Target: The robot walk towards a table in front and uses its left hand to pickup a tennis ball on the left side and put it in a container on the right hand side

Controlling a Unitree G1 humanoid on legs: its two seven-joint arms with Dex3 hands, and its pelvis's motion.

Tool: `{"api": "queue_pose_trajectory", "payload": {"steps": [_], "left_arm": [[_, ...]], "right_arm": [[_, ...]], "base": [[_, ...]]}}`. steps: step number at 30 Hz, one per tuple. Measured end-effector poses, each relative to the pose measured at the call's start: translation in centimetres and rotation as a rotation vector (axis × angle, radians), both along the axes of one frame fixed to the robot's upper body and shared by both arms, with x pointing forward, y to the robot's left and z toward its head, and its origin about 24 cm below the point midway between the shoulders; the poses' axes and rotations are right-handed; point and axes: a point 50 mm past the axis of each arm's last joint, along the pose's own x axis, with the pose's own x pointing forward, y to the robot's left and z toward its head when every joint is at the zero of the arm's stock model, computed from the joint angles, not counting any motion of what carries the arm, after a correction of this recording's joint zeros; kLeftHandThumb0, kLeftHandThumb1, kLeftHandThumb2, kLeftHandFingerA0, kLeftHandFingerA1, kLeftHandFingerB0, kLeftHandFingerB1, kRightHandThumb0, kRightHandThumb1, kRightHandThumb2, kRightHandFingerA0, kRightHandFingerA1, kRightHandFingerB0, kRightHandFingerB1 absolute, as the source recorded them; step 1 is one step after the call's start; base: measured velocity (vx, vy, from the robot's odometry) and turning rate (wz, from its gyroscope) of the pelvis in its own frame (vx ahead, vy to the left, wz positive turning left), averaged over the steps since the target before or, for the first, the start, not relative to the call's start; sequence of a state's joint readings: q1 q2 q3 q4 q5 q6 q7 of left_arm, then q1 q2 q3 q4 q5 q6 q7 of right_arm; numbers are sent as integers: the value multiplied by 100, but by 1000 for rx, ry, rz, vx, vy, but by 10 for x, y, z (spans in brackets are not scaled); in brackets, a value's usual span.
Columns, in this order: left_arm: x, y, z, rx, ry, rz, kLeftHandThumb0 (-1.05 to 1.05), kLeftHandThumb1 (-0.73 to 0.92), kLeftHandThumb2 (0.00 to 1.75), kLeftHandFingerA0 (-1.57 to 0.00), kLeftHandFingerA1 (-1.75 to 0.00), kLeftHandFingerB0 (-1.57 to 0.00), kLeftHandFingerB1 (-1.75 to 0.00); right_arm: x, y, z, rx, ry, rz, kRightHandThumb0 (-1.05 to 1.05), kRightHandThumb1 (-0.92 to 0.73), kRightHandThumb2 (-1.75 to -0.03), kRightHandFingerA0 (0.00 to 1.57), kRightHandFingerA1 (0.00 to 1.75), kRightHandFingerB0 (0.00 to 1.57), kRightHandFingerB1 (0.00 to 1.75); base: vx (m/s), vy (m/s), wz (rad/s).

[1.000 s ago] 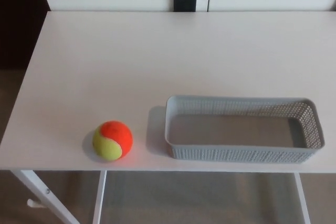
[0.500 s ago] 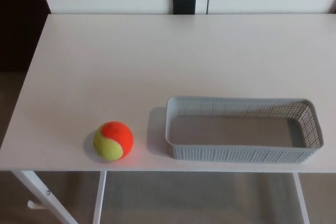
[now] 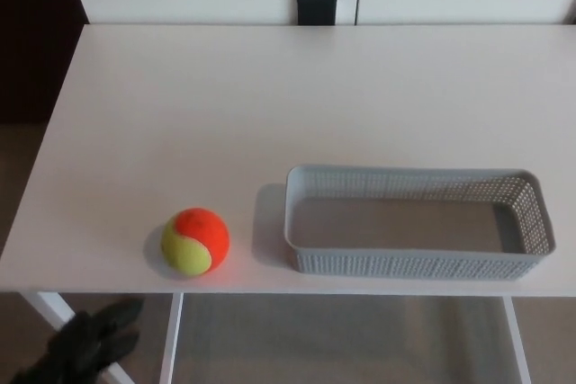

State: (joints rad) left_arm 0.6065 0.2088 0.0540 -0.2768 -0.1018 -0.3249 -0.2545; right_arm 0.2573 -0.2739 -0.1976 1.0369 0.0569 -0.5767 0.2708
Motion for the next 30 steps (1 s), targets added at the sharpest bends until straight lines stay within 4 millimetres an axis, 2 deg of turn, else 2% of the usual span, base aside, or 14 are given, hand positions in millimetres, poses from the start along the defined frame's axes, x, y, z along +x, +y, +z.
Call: {"api": "queue_pose_trajectory", "payload": {"steps": [3, 7, 10, 13, 14, 18, 19, 22, 23, 24, 25, 26, 30], "left_arm": [[17, -8, 28, 9, -140, -49, -48, 35, 63, -15, -49, -11, -47], [38, -22, 82, 44, -407, -136, -47, 35, 64, -19, -55, -10, -49], [43, -30, 125, 80, -615, -185, -47, 35, 64, -19, -55, -10, -49], [41, -37, 159, 116, -781, -216, -47, 35, 64, -18, -55, -9, -48], [42, -39, 168, 123, -822, -219, -52, 35, 66, -19, -55, -9, -48], [55, -37, 170, 135, -816, -198, -52, 35, 66, -19, -55, -9, -48], [58, -36, 170, 139, -807, -191, -62, 36, 72, -16, -55, -7, -48], [70, -35, 164, 155, -771, -170, -66, 36, 74, -11, -56, -5, -48], [76, -34, 160, 163, -750, -162, -69, 36, 74, -8, -56, -5, -48], [83, -32, 155, 179, -723, -153, -69, 36, 74, -8, -56, -5, -48], [85, -32, 154, 184, -715, -151, -39, 8, 77, -1, -55, 0, -53], [91, -32, 149, 203, -689, -149, -75, 43, 54, 0, -49, -3, -42], [106, -31, 134, 296, -609, -159, -76, 39, 53, 0, -52, -6, -45]], "right_arm": [[2, 0, 0, -1, -4, 3, -51, -44, -74, 48, 51, 34, 46], [8, 0, 1, -1, -16, 7, -51, -43, -73, 47, 50, 33, 45], [14, 0, 2, 0, -27, 8, -51, -43, -73, 47, 50, 33, 45], [21, -1, 3, -1, -36, 7, -51, -44, -73, 45, 49, 35, 45], [26, -2, 4, -4, -44, 9, -41, -54, -56, 50, 39, 40, 35], [30, -2, 6, -17, -55, 16, -41, -54, -56, 50, 39, 40, 35], [31, -2, 6, -20, -56, 17, -39, -55, -56, 52, 40, 39, 36], [32, -2, 6, -20, -55, 15, -41, -55, -56, 53, 41, 40, 36], [33, -2, 7, -20, -58, 16, -47, -46, -73, 46, 50, 35, 45], [35, -2, 7, -19, -61, 15, -47, -46, -73, 46, 50, 35, 45], [36, -2, 7, -19, -62, 15, -42, -56, -56, 51, 40, 41, 35], [37, -2, 7, -19, -62, 15, -41, -56, -57, 49, 40, 39, 35], [40, -2, 8, -17, -65, 14, -40, -56, -57, 49, 39, 38, 35]], "base": [[0, 0, 0], [0, 0, 0], [0, 0, 0], [0, 0, 0], [0, 0, 0], [0, 0, 0], [0, 0, 0], [0, 0, 0], [0, 0, 0], [0, 0, 0], [0, 0, 0], [0, 0, 0], [0, 0, 0]]}}
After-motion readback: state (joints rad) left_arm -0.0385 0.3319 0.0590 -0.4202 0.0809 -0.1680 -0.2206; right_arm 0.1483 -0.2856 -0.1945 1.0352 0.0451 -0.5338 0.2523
